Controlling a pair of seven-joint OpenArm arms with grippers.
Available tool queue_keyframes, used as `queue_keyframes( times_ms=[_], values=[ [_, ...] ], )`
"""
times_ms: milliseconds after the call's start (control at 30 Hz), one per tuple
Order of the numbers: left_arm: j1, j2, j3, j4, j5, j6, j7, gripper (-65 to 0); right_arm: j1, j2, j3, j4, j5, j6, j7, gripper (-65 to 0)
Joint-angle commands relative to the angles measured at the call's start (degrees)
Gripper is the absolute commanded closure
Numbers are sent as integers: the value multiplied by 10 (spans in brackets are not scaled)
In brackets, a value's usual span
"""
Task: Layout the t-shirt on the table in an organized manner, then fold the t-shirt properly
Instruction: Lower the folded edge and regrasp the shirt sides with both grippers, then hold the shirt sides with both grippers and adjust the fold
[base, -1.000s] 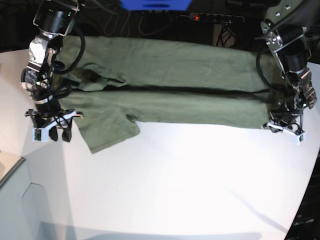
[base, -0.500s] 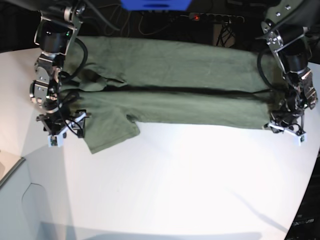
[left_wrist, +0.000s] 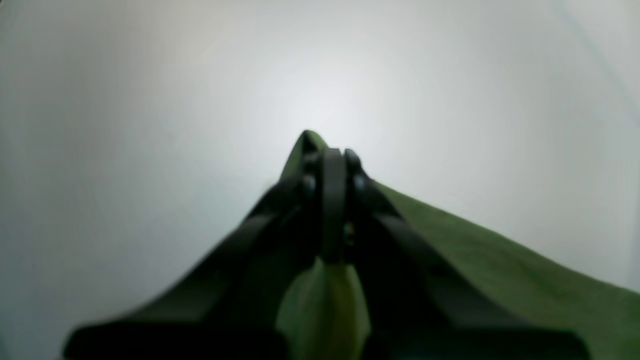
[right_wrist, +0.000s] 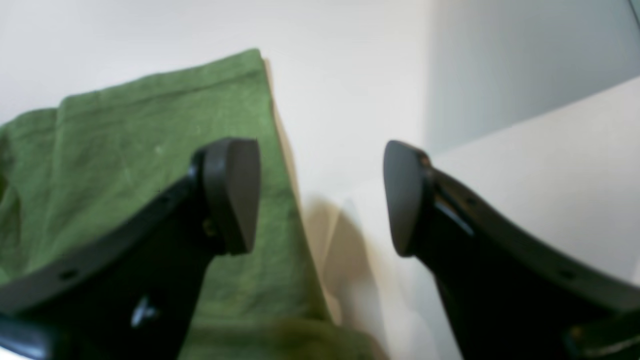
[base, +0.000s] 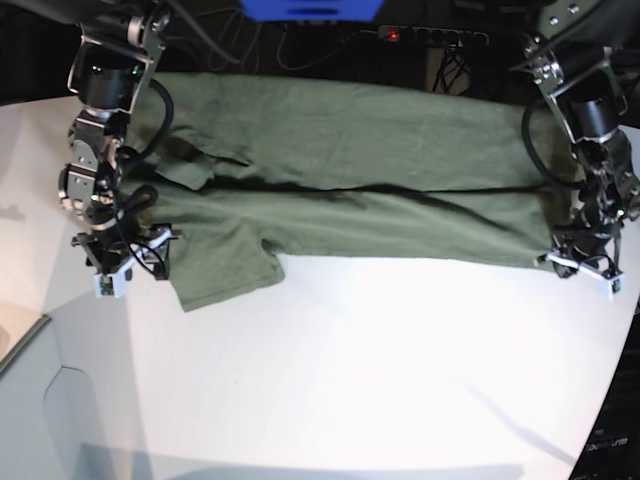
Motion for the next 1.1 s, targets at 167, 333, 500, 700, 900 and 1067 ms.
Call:
queue_keyframes(
  times_ms=[167, 333, 500, 700, 900, 1067],
  values=[
    [-15, -9, 2, 10, -5, -2, -15, -1, 16, 4, 0, 10, 9, 1, 12, -396],
    [-4, -9, 2, 9, -5, -2, -15, -2, 16, 4, 0, 10, 9, 1, 12, -396],
    [8, -9, 2, -7, -5, -2, -15, -17, 16, 4, 0, 10, 9, 1, 12, -396],
    [10, -10, 0, -41, -5, -2, -15, -252, 16, 4, 0, 10, 9, 1, 12, -396],
    [11, -14, -1, -41, -9, -2, -19, -323, 17, 4, 0, 10, 9, 2, 12, -396],
    [9, -15, -1, -40, -9, -2, -16, -323, 18, 4, 0, 10, 9, 2, 12, -395]
  ],
)
